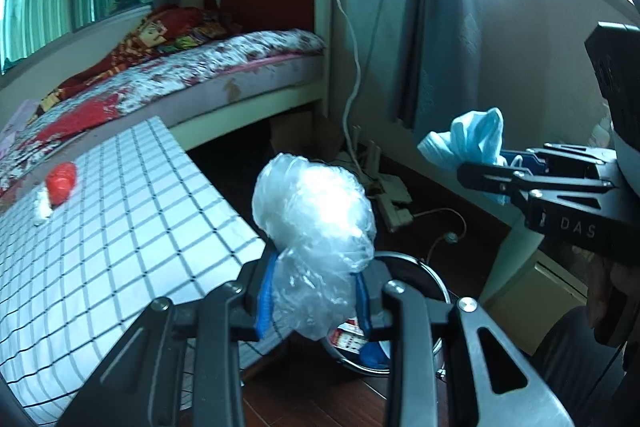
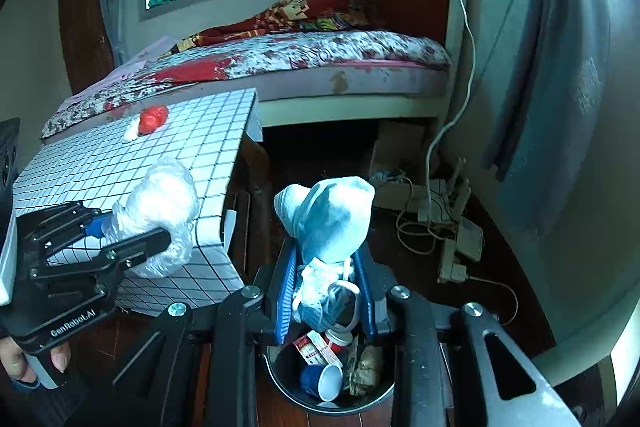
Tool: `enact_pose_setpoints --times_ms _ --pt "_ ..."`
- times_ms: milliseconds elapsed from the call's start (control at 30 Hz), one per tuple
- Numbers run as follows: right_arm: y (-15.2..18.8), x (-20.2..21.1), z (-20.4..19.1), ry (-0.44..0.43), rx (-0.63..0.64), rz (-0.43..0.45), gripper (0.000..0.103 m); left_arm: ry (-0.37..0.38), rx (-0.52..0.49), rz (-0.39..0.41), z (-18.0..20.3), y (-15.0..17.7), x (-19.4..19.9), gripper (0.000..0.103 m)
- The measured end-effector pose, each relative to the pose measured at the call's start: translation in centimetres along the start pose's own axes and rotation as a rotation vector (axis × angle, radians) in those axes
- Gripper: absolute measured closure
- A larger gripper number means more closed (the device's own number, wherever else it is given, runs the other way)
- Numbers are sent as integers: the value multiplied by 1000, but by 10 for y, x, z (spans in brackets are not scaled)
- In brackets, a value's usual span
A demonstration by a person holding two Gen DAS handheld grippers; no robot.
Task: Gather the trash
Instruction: 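Carry the clear bag and light blue mask to the bin and release both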
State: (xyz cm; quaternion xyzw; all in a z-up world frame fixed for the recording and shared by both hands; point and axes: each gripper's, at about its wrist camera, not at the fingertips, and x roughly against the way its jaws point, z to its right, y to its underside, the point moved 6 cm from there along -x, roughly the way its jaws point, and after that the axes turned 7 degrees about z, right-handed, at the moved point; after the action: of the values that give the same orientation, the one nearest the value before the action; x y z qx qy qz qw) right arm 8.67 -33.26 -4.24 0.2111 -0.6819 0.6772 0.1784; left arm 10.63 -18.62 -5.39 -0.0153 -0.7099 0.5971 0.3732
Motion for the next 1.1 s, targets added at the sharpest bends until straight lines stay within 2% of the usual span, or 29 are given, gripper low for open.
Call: enact_pose_setpoints --times_ms 267,433,733,800,933,1100 --pt "39 -13 23 -1 -18 -64 74 58 -8 -27 27 23 -25 69" --pt "63 -23 35 -8 -32 -102 74 72 10 -25 36 36 -37 69" --pt "97 -49 44 -32 -28 -168 74 92 29 -68 46 56 -63 67" --pt "101 -55 46 -37 -30 -180 74 105 30 -95 48 62 -72 63" --pt "115 -74 52 -48 -33 -226 74 116 27 -167 51 77 -92 63" --pt "131 -90 51 -66 -7 -272 74 116 29 -184 53 81 -105 63"
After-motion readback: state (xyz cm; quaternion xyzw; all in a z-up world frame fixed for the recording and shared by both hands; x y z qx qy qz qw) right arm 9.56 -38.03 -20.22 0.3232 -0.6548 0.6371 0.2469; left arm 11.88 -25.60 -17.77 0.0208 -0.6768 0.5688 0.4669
